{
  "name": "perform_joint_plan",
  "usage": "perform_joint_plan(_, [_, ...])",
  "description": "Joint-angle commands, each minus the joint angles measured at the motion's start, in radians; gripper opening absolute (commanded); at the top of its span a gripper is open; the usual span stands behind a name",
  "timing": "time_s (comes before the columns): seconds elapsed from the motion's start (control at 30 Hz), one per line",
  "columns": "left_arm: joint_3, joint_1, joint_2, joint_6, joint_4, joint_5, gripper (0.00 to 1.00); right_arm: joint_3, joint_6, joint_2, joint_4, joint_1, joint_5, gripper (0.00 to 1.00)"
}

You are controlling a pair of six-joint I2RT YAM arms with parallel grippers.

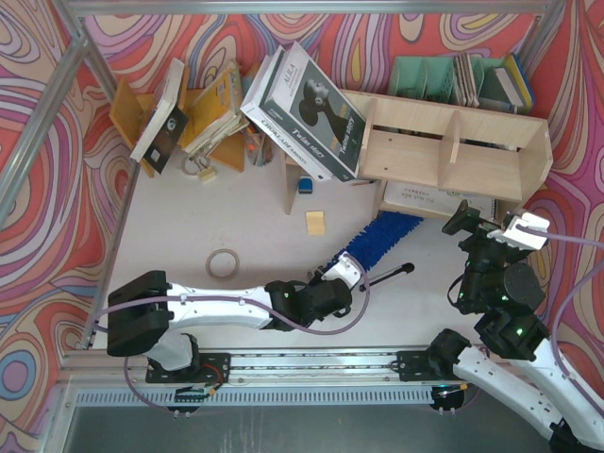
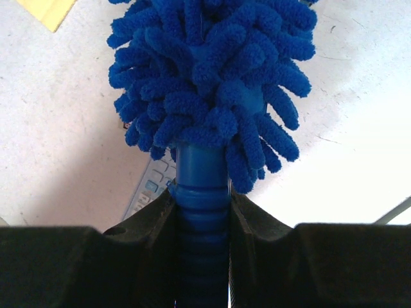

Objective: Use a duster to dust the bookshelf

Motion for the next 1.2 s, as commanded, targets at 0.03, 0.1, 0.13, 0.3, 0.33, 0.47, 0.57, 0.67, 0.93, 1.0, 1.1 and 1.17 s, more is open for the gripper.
perform_joint_plan(0.03, [-0.015, 0.01, -0.038, -0.049, 0.04, -0.098, 0.0, -0.005, -0.022, 0.006, 0.041, 0.003, -0.007, 0.87])
perform_joint_plan(0.1, [0.001, 0.014, -0.021, -0.051, 0.028, -0.102, 0.0, -0.004, -0.023, 0.009, 0.042, 0.003, -0.006, 0.87])
perform_joint_plan(0.13, [0.015, 0.014, -0.01, -0.052, 0.015, -0.114, 0.0, -0.004, -0.024, 0.009, 0.041, 0.003, -0.006, 0.88])
perform_joint_plan(0.3, [0.075, 0.014, 0.01, -0.007, 0.029, -0.09, 0.0, -0.005, -0.024, 0.011, 0.044, 0.004, -0.006, 0.88])
perform_joint_plan(0.33, [0.095, 0.014, 0.02, 0.003, 0.038, -0.075, 0.0, -0.004, -0.024, 0.012, 0.045, 0.002, -0.007, 0.88])
perform_joint_plan(0.47, [0.17, 0.014, 0.091, 0.041, 0.038, -0.04, 0.0, -0.003, -0.023, 0.012, 0.041, 0.001, -0.006, 0.88])
perform_joint_plan(0.57, [0.215, 0.015, 0.135, 0.069, 0.054, -0.008, 0.0, -0.007, -0.027, 0.005, 0.041, 0.002, -0.003, 0.88])
perform_joint_plan(0.67, [0.253, 0.016, 0.17, 0.1, 0.07, 0.038, 0.0, -0.009, -0.03, 0.0, 0.047, 0.002, -0.004, 0.88])
perform_joint_plan(0.93, [0.355, 0.014, 0.252, 0.137, 0.071, 0.151, 0.0, -0.012, -0.041, -0.001, 0.051, 0.002, -0.006, 0.88])
perform_joint_plan(1.0, [0.363, 0.012, 0.258, 0.142, 0.071, 0.176, 0.0, -0.013, -0.039, -0.006, 0.052, 0.002, -0.007, 0.88])
perform_joint_plan(1.1, [0.361, 0.008, 0.259, 0.151, 0.07, 0.202, 0.0, -0.015, -0.045, -0.008, 0.055, 0.002, -0.006, 0.88])
perform_joint_plan(1.17, [0.347, 0.007, 0.256, 0.156, 0.071, 0.218, 0.0, -0.015, -0.045, -0.009, 0.055, 0.002, -0.006, 0.88])
